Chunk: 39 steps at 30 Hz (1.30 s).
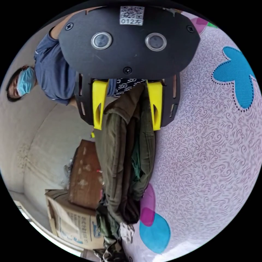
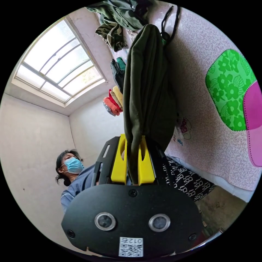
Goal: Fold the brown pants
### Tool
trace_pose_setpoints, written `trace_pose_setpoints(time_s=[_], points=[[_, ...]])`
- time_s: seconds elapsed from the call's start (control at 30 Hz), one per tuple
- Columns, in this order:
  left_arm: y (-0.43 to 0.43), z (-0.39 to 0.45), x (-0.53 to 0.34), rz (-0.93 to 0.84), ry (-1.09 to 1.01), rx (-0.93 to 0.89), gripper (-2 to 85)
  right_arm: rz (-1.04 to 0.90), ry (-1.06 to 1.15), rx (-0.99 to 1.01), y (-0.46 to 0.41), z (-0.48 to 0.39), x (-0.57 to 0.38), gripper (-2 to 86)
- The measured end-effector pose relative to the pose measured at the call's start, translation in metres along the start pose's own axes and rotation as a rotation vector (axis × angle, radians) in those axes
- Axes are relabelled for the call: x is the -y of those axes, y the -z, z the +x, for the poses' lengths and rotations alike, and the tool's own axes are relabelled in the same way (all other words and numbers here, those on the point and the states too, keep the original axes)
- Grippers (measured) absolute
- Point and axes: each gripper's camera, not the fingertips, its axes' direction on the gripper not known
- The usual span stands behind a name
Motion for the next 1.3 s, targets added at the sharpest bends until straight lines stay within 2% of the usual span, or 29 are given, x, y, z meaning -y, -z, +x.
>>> trace_pose_setpoints(time_s=[0.1, 0.23, 0.37, 0.43, 0.53, 0.63, 0.8, 0.97, 1.07, 1.17, 1.3], points=[[-0.008, -0.003, 0.002, 0.028, 0.085, 0.032, 21.9, -0.002, -0.004, -0.020, -0.004, 0.007, 0.001, 4.7], [-0.011, 0.001, -0.009, 0.111, 0.086, 0.053, 21.3, -0.014, -0.011, 0.002, -0.003, 0.026, 0.003, 4.8], [0.002, 0.015, -0.041, 0.312, 0.057, 0.080, 21.6, -0.034, -0.007, 0.016, 0.010, 0.049, 0.010, 5.0], [0.001, 0.018, -0.053, 0.313, 0.072, 0.137, 22.0, -0.062, -0.016, -0.004, 0.014, 0.058, 0.015, 5.1], [-0.014, 0.014, -0.064, 0.260, 0.096, 0.089, 22.6, -0.103, -0.019, -0.045, 0.021, 0.063, 0.027, 5.2], [-0.022, 0.018, -0.074, 0.305, 0.114, 0.090, 23.0, -0.152, 0.006, -0.072, 0.024, 0.058, 0.041, 5.3], [-0.031, 0.048, -0.094, 0.342, 0.098, 0.213, 24.2, -0.219, 0.003, -0.087, 0.034, 0.060, 0.066, 5.5], [-0.057, 0.055, -0.093, 0.274, 0.104, 0.162, 24.9, -0.276, -0.035, -0.065, 0.028, 0.064, 0.087, 5.8], [-0.066, 0.044, -0.088, 0.411, 0.122, 0.007, 24.9, -0.304, -0.038, -0.064, 0.023, 0.060, 0.097, 5.9], [-0.062, 0.034, -0.087, 0.542, 0.135, -0.063, 24.3, -0.322, -0.039, -0.063, 0.020, 0.056, 0.105, 5.9], [-0.043, 0.033, -0.079, 0.585, 0.089, -0.104, 24.2, -0.348, -0.035, -0.059, 0.015, 0.048, 0.116, 5.9]])
